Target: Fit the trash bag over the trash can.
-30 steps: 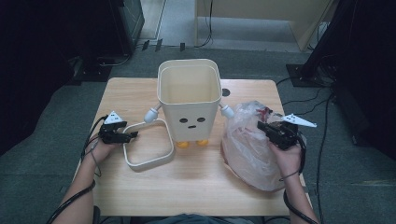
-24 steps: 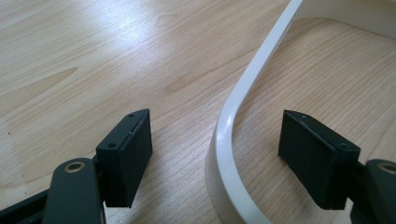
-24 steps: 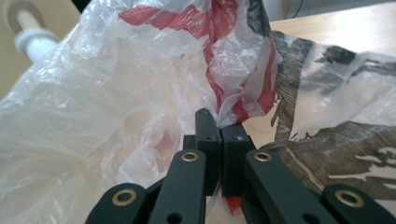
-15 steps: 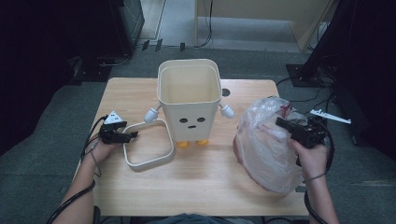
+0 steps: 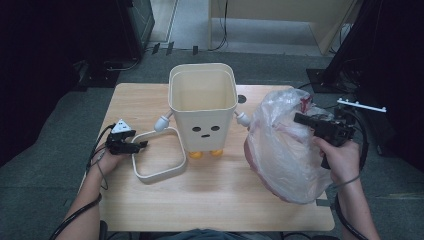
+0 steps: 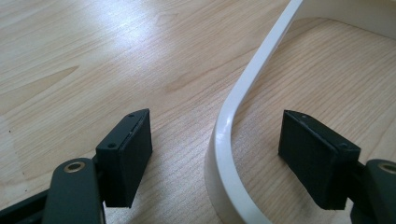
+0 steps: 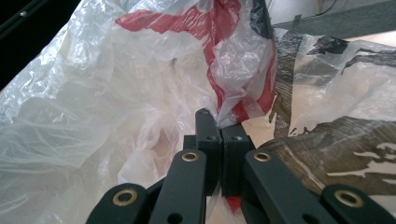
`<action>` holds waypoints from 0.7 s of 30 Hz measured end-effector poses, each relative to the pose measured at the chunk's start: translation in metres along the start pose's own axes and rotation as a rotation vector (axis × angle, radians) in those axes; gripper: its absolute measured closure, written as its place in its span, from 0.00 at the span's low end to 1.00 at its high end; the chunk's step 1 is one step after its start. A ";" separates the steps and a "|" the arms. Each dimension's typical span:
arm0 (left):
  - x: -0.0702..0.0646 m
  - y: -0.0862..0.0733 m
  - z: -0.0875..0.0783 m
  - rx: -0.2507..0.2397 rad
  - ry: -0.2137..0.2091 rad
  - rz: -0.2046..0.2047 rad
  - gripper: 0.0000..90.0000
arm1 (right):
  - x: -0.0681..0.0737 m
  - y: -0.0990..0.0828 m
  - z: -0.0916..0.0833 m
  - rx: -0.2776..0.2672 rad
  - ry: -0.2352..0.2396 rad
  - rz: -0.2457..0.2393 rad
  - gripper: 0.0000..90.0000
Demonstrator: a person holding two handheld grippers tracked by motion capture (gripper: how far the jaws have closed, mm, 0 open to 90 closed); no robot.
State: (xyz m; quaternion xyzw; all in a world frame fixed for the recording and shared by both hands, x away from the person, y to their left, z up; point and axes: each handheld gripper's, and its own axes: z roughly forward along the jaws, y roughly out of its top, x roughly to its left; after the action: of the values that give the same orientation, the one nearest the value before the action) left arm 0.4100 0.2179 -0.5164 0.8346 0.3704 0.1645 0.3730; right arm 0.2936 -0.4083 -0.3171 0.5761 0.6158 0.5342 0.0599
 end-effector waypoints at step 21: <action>0.000 0.000 0.000 0.001 0.000 -0.001 0.29 | 0.075 0.078 -0.010 -0.020 0.086 -0.094 1.00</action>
State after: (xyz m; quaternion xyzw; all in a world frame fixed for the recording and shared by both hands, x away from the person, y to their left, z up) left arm 0.4098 0.2179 -0.5163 0.8346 0.3708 0.1644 0.3727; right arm 0.3127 -0.3743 -0.2155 0.5221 0.6389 0.5613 0.0641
